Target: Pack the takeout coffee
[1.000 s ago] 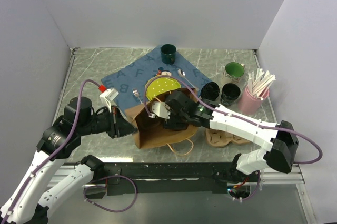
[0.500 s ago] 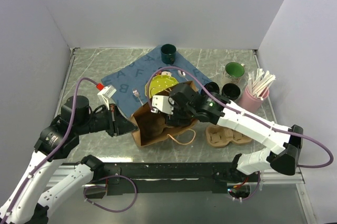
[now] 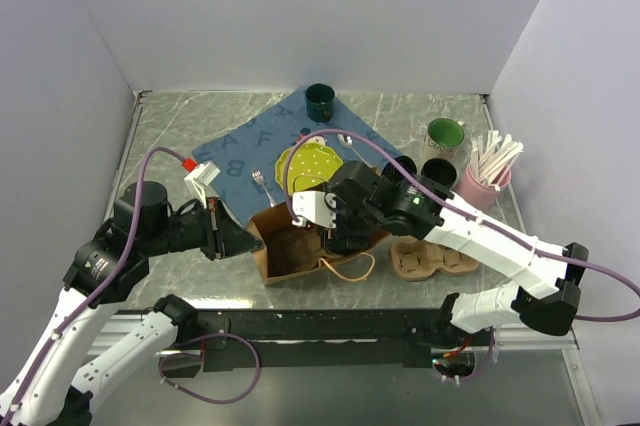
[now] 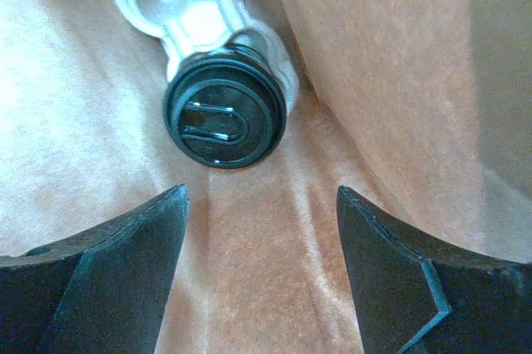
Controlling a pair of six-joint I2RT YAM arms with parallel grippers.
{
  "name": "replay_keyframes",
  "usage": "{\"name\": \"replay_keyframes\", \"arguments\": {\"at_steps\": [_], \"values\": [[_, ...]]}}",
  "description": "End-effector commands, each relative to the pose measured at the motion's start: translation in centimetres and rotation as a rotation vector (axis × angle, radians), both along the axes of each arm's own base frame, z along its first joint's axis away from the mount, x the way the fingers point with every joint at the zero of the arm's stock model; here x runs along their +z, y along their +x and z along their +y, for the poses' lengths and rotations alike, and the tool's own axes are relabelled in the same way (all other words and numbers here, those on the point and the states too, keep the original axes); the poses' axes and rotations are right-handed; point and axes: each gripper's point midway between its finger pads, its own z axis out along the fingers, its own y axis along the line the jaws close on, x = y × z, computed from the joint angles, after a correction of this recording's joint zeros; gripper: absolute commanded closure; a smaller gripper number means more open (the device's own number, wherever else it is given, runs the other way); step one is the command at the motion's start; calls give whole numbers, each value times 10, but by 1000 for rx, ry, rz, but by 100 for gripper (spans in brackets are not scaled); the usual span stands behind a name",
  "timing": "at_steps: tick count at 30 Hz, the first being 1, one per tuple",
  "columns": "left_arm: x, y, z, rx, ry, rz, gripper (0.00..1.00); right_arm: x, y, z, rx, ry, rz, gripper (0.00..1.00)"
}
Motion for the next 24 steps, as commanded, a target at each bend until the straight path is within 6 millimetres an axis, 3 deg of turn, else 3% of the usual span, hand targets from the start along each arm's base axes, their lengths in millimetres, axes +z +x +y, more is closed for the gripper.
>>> {"name": "replay_keyframes", "arguments": {"at_steps": [1, 9, 17, 24], "values": [[19, -5, -3, -23, -44, -14, 99, 25, -12, 0, 29, 44, 9, 22], [6, -2, 0, 13, -3, 36, 99, 33, -21, 3, 60, 48, 27, 28], [12, 13, 6, 74, 55, 4, 76, 57, -32, 16, 117, 127, 60, 38], [16, 28, 7, 108, 106, -17, 65, 72, -32, 25, 137, 161, 48, 46]]}}
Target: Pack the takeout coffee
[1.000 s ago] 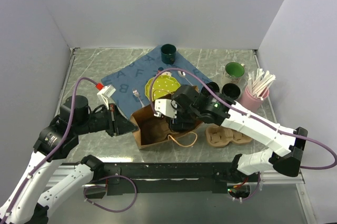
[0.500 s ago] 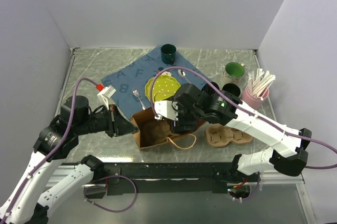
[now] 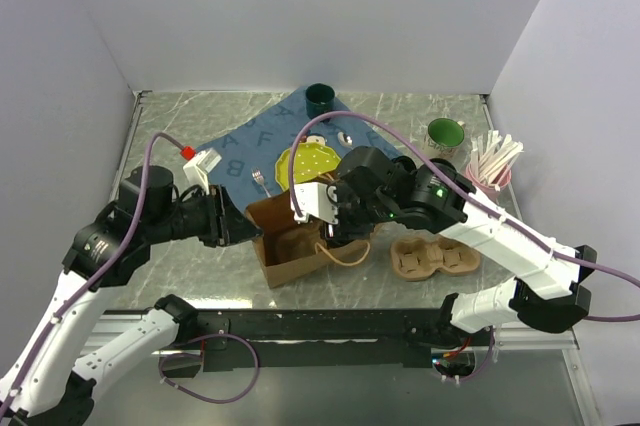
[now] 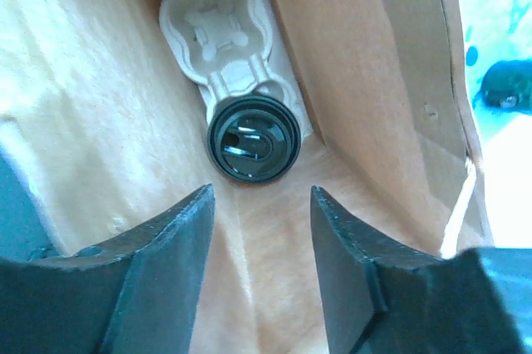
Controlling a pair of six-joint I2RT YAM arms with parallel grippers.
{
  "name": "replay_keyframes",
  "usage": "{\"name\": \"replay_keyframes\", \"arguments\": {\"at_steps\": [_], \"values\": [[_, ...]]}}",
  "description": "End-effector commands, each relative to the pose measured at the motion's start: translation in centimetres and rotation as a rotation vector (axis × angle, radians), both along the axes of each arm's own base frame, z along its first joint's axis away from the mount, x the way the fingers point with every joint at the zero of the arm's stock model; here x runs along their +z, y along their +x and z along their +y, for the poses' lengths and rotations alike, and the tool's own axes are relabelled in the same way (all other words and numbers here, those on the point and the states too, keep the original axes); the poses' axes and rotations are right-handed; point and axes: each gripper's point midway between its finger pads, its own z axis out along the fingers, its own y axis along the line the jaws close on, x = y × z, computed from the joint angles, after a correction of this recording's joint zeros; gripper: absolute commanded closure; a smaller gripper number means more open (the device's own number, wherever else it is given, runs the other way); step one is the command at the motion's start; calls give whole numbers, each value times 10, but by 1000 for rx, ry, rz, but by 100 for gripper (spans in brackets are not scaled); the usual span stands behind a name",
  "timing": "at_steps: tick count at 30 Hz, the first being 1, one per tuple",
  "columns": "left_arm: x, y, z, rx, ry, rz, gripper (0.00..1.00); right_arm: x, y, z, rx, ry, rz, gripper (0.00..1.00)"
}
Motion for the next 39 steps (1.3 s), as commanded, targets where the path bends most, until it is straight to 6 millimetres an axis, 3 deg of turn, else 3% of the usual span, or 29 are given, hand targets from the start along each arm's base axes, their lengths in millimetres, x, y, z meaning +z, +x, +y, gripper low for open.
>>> {"name": "replay_keyframes", "arguments": {"at_steps": [1, 5, 13, 21, 25, 30, 32, 33, 34, 35, 36, 38, 39], "values": [[18, 12, 5, 37, 28, -83, 64, 19, -3, 9, 22, 53, -11, 47], [27, 18, 7, 54, 39, -119, 55, 36, 10, 13, -25, 99, -68, 51], [36, 26, 7, 65, 51, -167, 49, 56, 31, 25, -120, 185, -142, 50], [54, 34, 14, 109, 58, -245, 41, 90, 34, 27, -200, 344, -161, 51], [62, 37, 15, 123, 55, -282, 39, 99, 40, 17, -272, 382, -187, 51], [81, 40, 15, 130, 27, -334, 32, 129, 34, 19, -317, 582, -163, 51], [85, 41, 16, 135, 27, -351, 23, 139, 34, 19, -345, 644, -148, 51], [87, 41, 17, 133, 32, -365, 20, 150, 37, 18, -377, 684, -150, 51], [87, 41, 16, 128, 38, -369, 5, 153, 42, 21, -429, 714, -127, 51], [87, 42, 16, 122, 44, -378, 1, 159, 54, 13, -521, 729, -161, 51], [91, 42, 18, 118, 53, -406, 1, 173, 61, 6, -580, 765, -175, 51], [95, 45, 20, 124, 71, -427, 1, 167, 82, -3, -741, 736, -185, 50], [100, 45, 22, 125, 80, -457, 3, 184, 99, -28, -870, 765, -239, 50]]}}
